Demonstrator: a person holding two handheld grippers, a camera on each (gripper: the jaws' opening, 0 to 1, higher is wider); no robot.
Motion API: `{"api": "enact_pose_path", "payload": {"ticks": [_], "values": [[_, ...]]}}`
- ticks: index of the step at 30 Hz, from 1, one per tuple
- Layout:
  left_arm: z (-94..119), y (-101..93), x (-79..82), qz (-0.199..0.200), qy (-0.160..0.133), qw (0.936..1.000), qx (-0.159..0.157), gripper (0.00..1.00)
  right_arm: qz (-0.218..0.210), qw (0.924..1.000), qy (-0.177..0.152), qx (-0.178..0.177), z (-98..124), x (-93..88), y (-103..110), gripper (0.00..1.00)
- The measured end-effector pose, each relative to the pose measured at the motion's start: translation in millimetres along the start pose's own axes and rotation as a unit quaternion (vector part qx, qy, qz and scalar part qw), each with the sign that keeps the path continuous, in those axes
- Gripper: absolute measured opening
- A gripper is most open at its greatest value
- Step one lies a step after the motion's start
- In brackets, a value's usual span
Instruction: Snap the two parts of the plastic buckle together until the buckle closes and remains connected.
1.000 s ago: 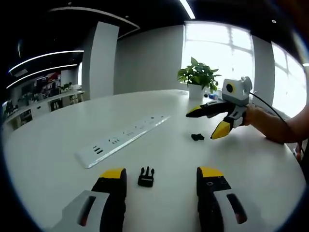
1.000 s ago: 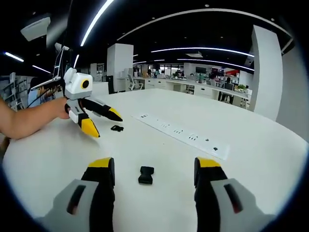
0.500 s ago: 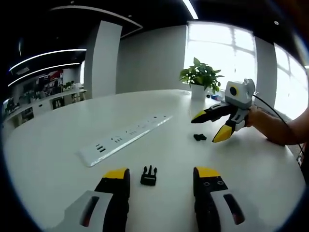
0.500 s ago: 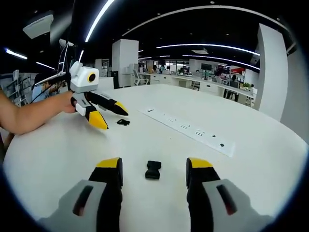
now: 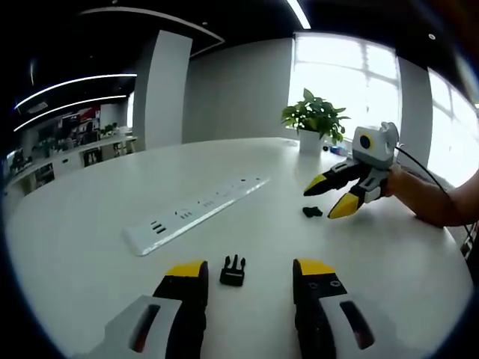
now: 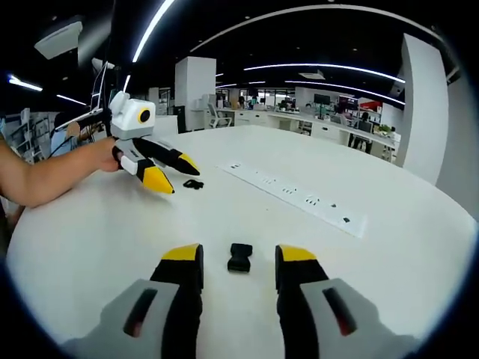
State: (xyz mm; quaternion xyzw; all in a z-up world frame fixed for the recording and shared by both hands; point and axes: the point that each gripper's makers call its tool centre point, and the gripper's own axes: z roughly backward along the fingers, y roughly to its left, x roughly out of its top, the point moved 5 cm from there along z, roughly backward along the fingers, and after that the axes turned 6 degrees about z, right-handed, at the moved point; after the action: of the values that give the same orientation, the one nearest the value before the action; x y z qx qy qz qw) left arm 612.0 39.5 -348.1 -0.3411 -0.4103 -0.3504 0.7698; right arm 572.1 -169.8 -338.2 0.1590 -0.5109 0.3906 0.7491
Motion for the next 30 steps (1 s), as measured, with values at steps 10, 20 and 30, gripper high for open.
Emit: {"api": "enact_pose_path", "payload": {"ticks": [10, 20, 30], "values": [[-0.6, 0.1, -0.9, -0.001, 0.001, 1.0, -0.001, 0.42, -0.002, 1.0, 0.0, 0.004, -0.3, -0.6, 1.1, 0.33], [-2.4, 0.4, -2.6, -0.009, 0.005, 0.9999, 0.0, 0.39, -0.003, 1.0, 0.002, 0.008, -0.5, -1.9, 3.4, 0.31], [-0.4, 1.9, -1.5, 0.01, 0.0, 1.0, 0.0, 0.35, -0.015, 0.9998, -0.001, 0.011, -1.1, -3.2, 3.1, 0.3]]}}
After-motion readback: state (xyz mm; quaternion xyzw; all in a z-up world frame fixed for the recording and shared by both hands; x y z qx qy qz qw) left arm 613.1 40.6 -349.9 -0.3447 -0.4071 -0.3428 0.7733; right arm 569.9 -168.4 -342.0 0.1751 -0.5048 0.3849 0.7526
